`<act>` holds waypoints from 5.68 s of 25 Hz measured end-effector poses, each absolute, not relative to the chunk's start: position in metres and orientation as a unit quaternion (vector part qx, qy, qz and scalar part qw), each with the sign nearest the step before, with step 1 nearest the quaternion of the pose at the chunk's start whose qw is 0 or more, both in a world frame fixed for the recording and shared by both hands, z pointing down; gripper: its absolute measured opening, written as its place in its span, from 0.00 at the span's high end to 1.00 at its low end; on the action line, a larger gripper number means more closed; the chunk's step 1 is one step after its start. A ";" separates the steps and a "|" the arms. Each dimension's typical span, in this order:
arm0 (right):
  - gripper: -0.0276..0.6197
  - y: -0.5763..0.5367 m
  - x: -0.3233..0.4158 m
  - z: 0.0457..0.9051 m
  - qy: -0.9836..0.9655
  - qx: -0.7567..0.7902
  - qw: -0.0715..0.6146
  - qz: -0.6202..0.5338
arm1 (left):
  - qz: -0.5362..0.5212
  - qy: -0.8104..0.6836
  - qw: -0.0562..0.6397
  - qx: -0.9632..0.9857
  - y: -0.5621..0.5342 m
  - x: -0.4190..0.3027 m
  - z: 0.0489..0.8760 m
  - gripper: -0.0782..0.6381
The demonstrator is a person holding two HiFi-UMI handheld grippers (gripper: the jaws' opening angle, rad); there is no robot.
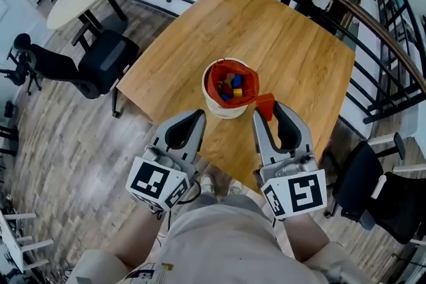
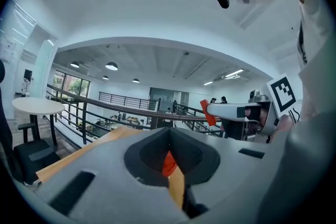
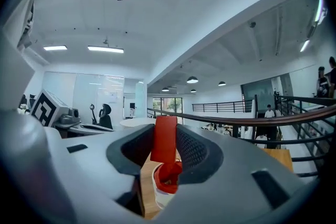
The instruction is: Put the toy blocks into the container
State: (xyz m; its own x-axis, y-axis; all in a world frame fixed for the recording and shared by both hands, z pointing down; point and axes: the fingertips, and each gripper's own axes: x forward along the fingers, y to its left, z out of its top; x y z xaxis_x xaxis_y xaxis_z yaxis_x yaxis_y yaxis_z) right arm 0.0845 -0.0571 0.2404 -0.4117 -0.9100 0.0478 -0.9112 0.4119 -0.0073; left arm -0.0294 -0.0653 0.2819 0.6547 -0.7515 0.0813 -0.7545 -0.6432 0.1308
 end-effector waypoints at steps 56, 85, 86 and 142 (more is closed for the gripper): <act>0.75 -0.159 0.039 0.348 -0.846 0.500 0.169 0.077 | 0.066 -0.453 0.082 0.885 -0.129 -0.045 0.343 0.87; 0.75 -0.202 0.020 0.476 -0.819 0.428 0.342 0.173 | 0.079 -0.442 0.152 0.881 -0.160 -0.058 0.397 0.87; 0.74 -0.202 0.019 0.478 -0.818 0.425 0.347 0.175 | 0.078 -0.442 0.155 0.880 -0.159 -0.059 0.397 0.87; 0.91 -0.097 0.048 0.233 -0.863 0.499 0.075 -0.018 | -0.025 -0.444 0.044 0.895 -0.097 -0.067 0.241 0.87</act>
State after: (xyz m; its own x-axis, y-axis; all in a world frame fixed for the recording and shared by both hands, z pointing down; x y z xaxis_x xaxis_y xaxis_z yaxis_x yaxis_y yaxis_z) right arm 0.0479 -0.0965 0.2326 -0.4904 -0.8644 0.1111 -0.8589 0.5010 0.1060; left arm -0.0671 -0.0968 0.2406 0.6046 -0.7965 -0.0059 -0.7920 -0.6019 0.1020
